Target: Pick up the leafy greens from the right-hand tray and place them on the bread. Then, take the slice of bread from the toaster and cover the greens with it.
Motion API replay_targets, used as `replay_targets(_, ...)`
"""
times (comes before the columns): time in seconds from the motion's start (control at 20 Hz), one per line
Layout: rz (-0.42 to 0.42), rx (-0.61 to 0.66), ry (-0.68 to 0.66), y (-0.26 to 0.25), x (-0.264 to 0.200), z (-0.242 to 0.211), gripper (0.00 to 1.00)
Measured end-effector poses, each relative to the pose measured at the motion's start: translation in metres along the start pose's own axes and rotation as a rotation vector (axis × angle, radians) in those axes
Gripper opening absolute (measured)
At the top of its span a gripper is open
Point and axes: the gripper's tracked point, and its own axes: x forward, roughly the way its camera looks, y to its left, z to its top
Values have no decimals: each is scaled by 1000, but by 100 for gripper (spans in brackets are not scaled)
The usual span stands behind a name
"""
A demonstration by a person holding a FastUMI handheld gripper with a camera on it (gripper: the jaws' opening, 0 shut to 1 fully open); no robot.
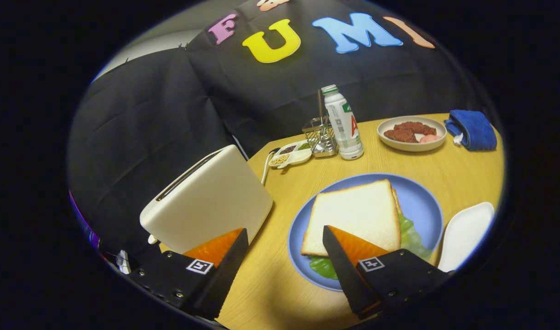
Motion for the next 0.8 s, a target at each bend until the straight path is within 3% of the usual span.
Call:
replay_targets(0.3, -101, -154, -125, -6, -23, 57, 99)
replay_targets(0.5, -173, -243, -276, -6, -53, 121, 99)
replay_targets(0.65, -220, -263, -387, -5, -81, 167, 99)
replay_targets(0.8, -217, -254, -447, -1, -100, 194, 99)
